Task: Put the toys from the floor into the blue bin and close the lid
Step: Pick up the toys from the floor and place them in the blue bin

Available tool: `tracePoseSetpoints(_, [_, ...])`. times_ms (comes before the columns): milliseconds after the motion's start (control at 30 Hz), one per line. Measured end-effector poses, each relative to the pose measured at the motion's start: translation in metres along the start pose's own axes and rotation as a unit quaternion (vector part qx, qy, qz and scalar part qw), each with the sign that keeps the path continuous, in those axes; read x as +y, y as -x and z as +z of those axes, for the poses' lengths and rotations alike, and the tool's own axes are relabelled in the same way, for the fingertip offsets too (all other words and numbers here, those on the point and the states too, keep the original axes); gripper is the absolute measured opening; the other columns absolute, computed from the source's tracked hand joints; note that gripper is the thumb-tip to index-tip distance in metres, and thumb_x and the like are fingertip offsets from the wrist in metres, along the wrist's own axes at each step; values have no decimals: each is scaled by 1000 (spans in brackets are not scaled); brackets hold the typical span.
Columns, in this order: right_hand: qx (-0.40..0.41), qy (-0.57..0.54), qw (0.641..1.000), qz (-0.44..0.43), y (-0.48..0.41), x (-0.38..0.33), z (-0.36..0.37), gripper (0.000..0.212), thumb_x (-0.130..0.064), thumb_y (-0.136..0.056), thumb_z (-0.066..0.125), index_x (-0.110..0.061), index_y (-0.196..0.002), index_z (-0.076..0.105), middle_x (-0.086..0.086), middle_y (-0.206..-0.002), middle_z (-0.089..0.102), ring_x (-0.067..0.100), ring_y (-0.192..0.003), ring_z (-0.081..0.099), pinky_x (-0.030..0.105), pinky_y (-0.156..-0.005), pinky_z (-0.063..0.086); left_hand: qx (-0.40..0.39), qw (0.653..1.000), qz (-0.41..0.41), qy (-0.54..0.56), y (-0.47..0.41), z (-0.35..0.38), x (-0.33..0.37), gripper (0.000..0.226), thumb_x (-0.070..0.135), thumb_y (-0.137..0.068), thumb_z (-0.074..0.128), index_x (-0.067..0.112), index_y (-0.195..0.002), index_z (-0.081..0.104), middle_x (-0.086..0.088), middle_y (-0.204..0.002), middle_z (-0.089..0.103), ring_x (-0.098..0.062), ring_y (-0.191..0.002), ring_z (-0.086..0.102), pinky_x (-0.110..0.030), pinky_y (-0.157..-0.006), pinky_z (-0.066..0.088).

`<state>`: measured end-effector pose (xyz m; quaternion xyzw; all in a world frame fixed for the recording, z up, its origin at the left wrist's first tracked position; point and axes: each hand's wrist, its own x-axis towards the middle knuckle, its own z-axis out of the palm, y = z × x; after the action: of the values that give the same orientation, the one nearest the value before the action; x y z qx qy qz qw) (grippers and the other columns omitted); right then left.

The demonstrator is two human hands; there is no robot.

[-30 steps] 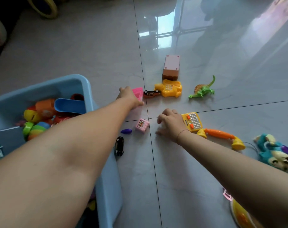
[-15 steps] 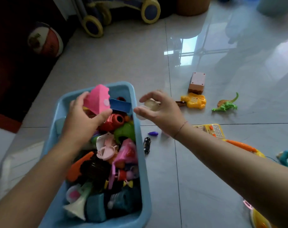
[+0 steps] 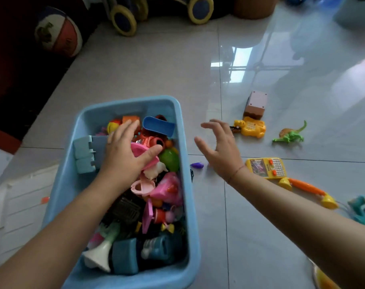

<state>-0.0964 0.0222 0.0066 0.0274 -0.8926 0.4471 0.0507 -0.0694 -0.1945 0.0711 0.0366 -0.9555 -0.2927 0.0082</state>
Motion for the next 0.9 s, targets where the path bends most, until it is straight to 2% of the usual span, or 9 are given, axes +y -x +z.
tracePoseSetpoints(100, [-112, 120, 985, 46, -2, 54, -5, 63, -43, -79, 67, -27, -135, 42, 6, -146, 31, 26, -135, 31, 40, -110, 30, -8, 999, 28, 30, -17, 12, 23, 84, 61, -73, 52, 22, -145, 33, 2, -153, 28, -17, -140, 23, -38, -116, 19])
tracePoseSetpoints(200, [-241, 211, 947, 19, 5, 81, 18, 85, -52, -71, 70, -36, -143, 27, 3, -155, 16, 28, -142, 17, 44, -114, 18, -12, 999, 38, 31, -28, 17, 41, 84, 62, -72, 48, 20, -144, 34, 0, -151, 32, -16, -139, 25, -32, -113, 20])
tracePoseSetpoints(333, [-263, 261, 929, 0, 3, 98, 46, 91, -54, -69, 71, -37, -144, 23, 0, -156, 12, 26, -145, 7, 50, -116, 4, -15, 998, 57, 34, -31, 26, 73, 72, 53, -82, 55, 20, -143, 36, 0, -149, 32, -16, -138, 24, -29, -112, 19])
tracePoseSetpoints(467, [-277, 258, 925, 37, -8, 113, 38, 77, -45, -76, 65, -21, -142, 33, 10, -151, 27, 30, -141, 20, 51, -116, 14, -58, 992, 94, 68, -29, 83, 131, 64, 47, -85, 59, 18, -139, 42, -3, -144, 36, -19, -134, 30, -32, -112, 23])
tracePoseSetpoints(500, [-280, 219, 933, 60, -10, 115, 32, 69, -40, -78, 57, -11, -138, 40, 16, -146, 36, 34, -137, 28, 51, -114, 21, -65, 994, 63, 69, -29, 105, 141, 63, 47, -85, 59, 17, -138, 41, -4, -144, 37, -21, -134, 31, -32, -112, 24])
tracePoseSetpoints(567, [-274, 232, 933, 35, -9, 124, 21, 58, -30, -80, 45, -1, -130, 49, 23, -135, 47, 41, -125, 43, 49, -105, 34, -76, 993, -72, 51, -31, 149, 140, 66, 48, -86, 57, 17, -141, 37, -7, -148, 33, -25, -136, 28, -35, -112, 22])
tracePoseSetpoints(667, [-200, 254, 946, 1, -2, 142, 10, 34, -22, -89, 52, -10, -120, 59, 23, -116, 56, 43, -98, 54, 47, -83, 48, -62, 955, -289, 2, -30, 195, 95, 66, 47, -87, 55, 19, -142, 32, -11, -151, 26, -30, -138, 24, -41, -113, 23])
tracePoseSetpoints(767, [-138, 219, 966, -15, 11, 155, 2, 25, -16, -84, 62, -9, -108, 66, 21, -102, 60, 42, -89, 58, 44, -76, 52, -53, 944, -325, -37, -18, 222, 61, 64, 40, -86, 56, 17, -141, 32, -10, -146, 30, -30, -133, 29, -41, -108, 29])
tracePoseSetpoints(900, [-100, 159, 982, 25, 21, 152, -11, 30, -24, -87, 59, -12, -114, 63, 16, -114, 58, 36, -101, 57, 38, -82, 48, -59, 923, -381, -1, -8, 238, 53, 54, 39, -86, 57, 18, -133, 41, -9, -140, 34, -30, -128, 34, -40, -103, 30])
